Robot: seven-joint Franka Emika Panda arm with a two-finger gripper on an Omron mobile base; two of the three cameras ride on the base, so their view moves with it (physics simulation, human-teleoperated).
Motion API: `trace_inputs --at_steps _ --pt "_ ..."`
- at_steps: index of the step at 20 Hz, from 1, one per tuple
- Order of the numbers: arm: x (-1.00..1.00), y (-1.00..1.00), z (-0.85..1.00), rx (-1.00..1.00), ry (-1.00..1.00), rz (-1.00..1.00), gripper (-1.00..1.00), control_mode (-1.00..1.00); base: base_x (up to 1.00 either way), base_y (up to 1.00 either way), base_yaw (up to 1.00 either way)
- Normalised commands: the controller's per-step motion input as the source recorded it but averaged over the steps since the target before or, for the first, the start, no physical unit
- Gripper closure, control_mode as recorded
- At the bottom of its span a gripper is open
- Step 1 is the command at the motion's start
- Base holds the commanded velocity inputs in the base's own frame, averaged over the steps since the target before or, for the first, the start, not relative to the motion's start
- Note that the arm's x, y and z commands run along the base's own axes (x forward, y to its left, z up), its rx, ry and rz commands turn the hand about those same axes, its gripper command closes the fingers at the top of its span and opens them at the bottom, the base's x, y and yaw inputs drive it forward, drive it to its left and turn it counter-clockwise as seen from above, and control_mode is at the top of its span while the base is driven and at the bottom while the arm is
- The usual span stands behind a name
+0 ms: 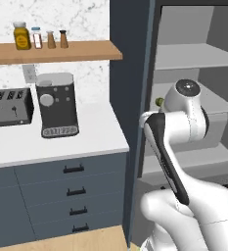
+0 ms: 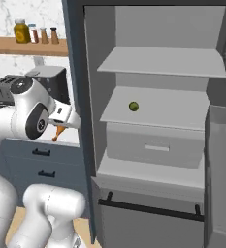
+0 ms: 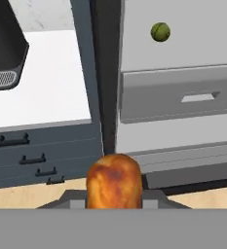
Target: Place one lime and one chicken drumstick in each tupperware on the nearby counter, to pack two identical lunches.
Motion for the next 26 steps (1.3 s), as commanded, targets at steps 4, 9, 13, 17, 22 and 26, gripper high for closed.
trace_inputs --at_steps 4,9,13,17,22,26 --pt "0.00 0.00 0.00 0.00 0.00 0.00 1.00 1.00 -0.03 1.00 -0.02" --pt "0.00 0.00 0.00 0.00 0.00 0.00 1.00 1.00 0.07 1.00 -0.01" --pt "0.00 0.00 0.00 0.00 0.00 0.00 1.00 1.00 0.19 1.00 0.00" --pt "0.00 0.00 0.00 0.00 0.00 0.00 1.00 1.00 0.32 1.00 0.00" --pt "0.00 0.00 0.00 0.00 0.00 0.00 1.00 1.00 0.51 1.00 0.00" --pt "0.00 0.00 0.00 0.00 0.00 0.00 1.00 1.00 0.77 0.99 0.00"
